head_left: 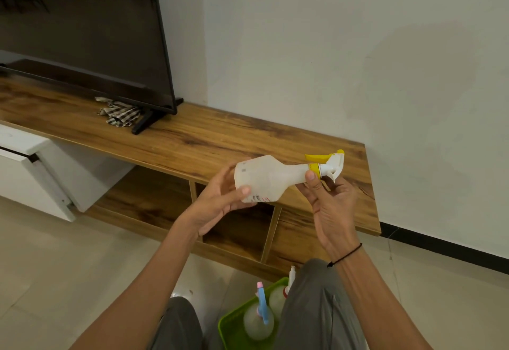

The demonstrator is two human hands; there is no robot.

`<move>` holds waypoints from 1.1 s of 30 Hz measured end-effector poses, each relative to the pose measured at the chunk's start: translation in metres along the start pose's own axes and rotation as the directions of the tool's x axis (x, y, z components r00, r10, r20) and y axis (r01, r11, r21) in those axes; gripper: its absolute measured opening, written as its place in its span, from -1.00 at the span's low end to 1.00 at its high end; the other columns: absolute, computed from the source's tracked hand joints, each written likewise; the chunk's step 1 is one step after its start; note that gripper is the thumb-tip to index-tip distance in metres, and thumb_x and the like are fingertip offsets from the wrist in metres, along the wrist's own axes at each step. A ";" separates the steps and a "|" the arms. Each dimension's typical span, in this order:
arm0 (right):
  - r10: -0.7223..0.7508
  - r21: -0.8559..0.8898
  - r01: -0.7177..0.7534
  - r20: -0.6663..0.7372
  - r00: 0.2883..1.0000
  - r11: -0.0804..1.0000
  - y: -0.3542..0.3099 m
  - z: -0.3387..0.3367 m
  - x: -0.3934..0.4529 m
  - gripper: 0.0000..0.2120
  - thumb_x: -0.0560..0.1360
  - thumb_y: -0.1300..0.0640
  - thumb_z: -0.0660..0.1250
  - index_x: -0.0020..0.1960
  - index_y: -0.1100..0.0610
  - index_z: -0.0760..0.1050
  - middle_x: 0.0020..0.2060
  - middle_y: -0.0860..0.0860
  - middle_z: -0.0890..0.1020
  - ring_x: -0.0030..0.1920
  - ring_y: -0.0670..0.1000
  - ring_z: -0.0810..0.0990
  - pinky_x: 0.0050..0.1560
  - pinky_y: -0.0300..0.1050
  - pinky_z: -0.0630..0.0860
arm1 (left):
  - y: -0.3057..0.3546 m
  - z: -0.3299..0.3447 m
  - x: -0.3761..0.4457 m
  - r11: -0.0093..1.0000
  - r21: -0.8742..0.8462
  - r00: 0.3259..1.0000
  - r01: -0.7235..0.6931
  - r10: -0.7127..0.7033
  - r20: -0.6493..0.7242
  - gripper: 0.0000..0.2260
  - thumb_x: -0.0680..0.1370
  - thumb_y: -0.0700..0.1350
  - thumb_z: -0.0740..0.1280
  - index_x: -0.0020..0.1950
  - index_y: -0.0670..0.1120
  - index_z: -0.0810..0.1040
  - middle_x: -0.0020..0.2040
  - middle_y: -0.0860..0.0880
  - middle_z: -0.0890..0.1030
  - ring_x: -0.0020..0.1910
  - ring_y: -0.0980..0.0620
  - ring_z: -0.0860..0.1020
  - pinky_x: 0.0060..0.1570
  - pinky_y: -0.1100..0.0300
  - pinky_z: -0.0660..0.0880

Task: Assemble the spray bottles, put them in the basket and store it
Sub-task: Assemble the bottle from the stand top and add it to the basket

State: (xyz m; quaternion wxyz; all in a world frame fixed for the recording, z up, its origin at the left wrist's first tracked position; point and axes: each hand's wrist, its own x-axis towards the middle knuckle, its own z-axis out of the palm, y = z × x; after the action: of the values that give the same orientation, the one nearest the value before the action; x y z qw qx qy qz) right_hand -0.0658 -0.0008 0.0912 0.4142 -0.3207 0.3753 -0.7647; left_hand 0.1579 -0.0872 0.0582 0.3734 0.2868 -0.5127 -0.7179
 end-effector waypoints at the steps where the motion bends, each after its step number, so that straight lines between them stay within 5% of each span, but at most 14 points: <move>1: -0.001 -0.005 0.001 -0.005 1.000 1.000 -0.001 -0.001 0.000 -0.57 0.34 0.13 0.61 0.17 0.21 0.67 0.15 0.19 0.74 0.27 0.22 0.69 0.12 0.05 0.70 | -0.001 -0.001 0.001 0.999 -0.030 0.999 -0.042 0.043 0.008 -0.29 0.42 0.03 0.64 0.52 0.17 0.45 0.44 -0.03 0.57 0.41 -0.14 0.59 0.18 -0.07 0.67; 4: -0.015 -0.032 0.015 0.001 1.000 0.999 -0.001 -0.004 0.000 -0.61 0.36 0.15 0.59 0.16 0.19 0.67 0.13 0.18 0.74 0.26 0.21 0.70 0.12 0.04 0.71 | 0.002 0.004 0.004 0.991 -0.127 0.999 0.029 -0.024 0.039 -0.35 0.48 0.31 0.49 0.53 0.16 0.47 0.47 -0.06 0.57 0.41 -0.20 0.59 0.18 -0.22 0.65; 6: -0.012 -0.026 0.012 -0.001 1.000 1.000 -0.001 -0.004 0.000 -0.62 0.35 0.14 0.59 0.15 0.17 0.68 0.14 0.19 0.74 0.26 0.22 0.70 0.13 0.05 0.71 | 0.007 0.012 0.002 0.993 -0.052 0.993 0.104 -0.102 0.054 -0.30 0.42 0.44 0.46 0.47 0.12 0.54 0.40 -0.12 0.62 0.32 -0.19 0.65 0.05 -0.04 0.71; 10: 0.002 -0.010 -0.003 -0.032 0.999 1.000 -0.005 -0.007 0.002 -0.54 0.31 0.07 0.62 0.16 0.20 0.66 0.17 0.21 0.73 0.27 0.22 0.69 0.11 0.06 0.71 | -0.001 0.008 0.005 0.997 0.004 0.997 -0.072 0.072 0.018 -0.29 0.40 -0.05 0.63 0.51 0.17 0.47 0.41 0.02 0.59 0.43 -0.07 0.57 0.22 -0.01 0.65; 12: 0.002 -0.026 -0.003 -0.020 1.000 1.000 -0.004 -0.008 0.002 -0.52 0.32 0.10 0.61 0.20 0.23 0.65 0.17 0.21 0.72 0.27 0.22 0.69 0.11 0.06 0.71 | -0.001 0.008 0.005 0.995 -0.067 0.996 -0.078 0.080 0.025 -0.27 0.45 0.02 0.56 0.58 0.21 0.37 0.47 0.00 0.56 0.43 -0.07 0.57 0.25 -0.13 0.63; 15: -0.006 -0.050 0.007 0.016 1.000 0.999 -0.003 -0.009 0.002 -0.51 0.34 0.12 0.60 0.22 0.24 0.63 0.19 0.24 0.71 0.27 0.22 0.69 0.13 0.08 0.71 | 0.006 0.014 0.003 0.996 -0.019 0.995 0.088 -0.087 0.056 -0.27 0.45 0.43 0.43 0.54 0.12 0.45 0.41 -0.12 0.61 0.30 -0.14 0.66 0.07 -0.05 0.71; 18: -0.002 -0.039 0.003 0.013 1.000 0.999 -0.004 -0.010 0.003 -0.50 0.34 0.10 0.61 0.22 0.25 0.63 0.20 0.25 0.71 0.27 0.22 0.69 0.11 0.06 0.71 | 0.001 0.012 0.005 0.992 0.038 0.992 0.117 -0.118 0.051 -0.33 0.40 0.25 0.59 0.44 0.13 0.50 0.38 -0.15 0.61 0.25 -0.17 0.69 -0.05 0.09 0.73; 24: -0.004 -0.078 0.006 0.020 1.000 0.997 -0.006 -0.010 0.005 -0.59 0.34 0.11 0.59 0.15 0.21 0.65 0.18 0.25 0.71 0.26 0.23 0.70 0.15 0.17 0.70 | 0.002 0.005 0.008 0.996 0.090 0.998 0.007 -0.013 0.065 -0.42 0.39 0.05 0.65 0.37 0.26 0.58 0.37 0.06 0.56 0.39 -0.09 0.59 0.08 -0.01 0.70; 30: -0.042 -0.125 0.039 -0.025 0.999 0.991 -0.009 0.002 0.001 -0.63 0.30 0.03 0.61 0.07 0.10 0.70 0.09 0.14 0.76 0.21 0.16 0.72 0.03 0.07 0.73 | 0.010 0.008 0.012 0.834 0.545 0.995 -0.093 0.054 0.088 -0.26 0.35 0.18 0.65 0.48 0.27 0.46 0.30 0.22 0.58 0.32 0.16 0.54 0.21 0.14 0.63; 33: -0.065 -0.135 0.057 -0.058 0.996 0.989 -0.008 0.008 -0.006 -0.80 0.33 0.10 0.58 -0.05 -0.02 0.75 0.01 0.05 0.78 0.16 0.12 0.75 -0.04 0.03 0.74 | 0.007 0.010 0.011 0.743 0.649 0.986 -0.165 0.132 0.098 -0.25 0.34 0.15 0.68 0.42 0.38 0.38 0.29 0.39 0.46 0.31 0.27 0.48 0.03 0.44 0.59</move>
State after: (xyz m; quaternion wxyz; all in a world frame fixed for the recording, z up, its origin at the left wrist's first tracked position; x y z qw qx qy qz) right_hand -0.0602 0.0051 0.1010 0.3565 -0.3351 0.4283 -0.7597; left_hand 0.1451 -0.0925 0.0678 0.2936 0.3409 -0.7608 -0.4677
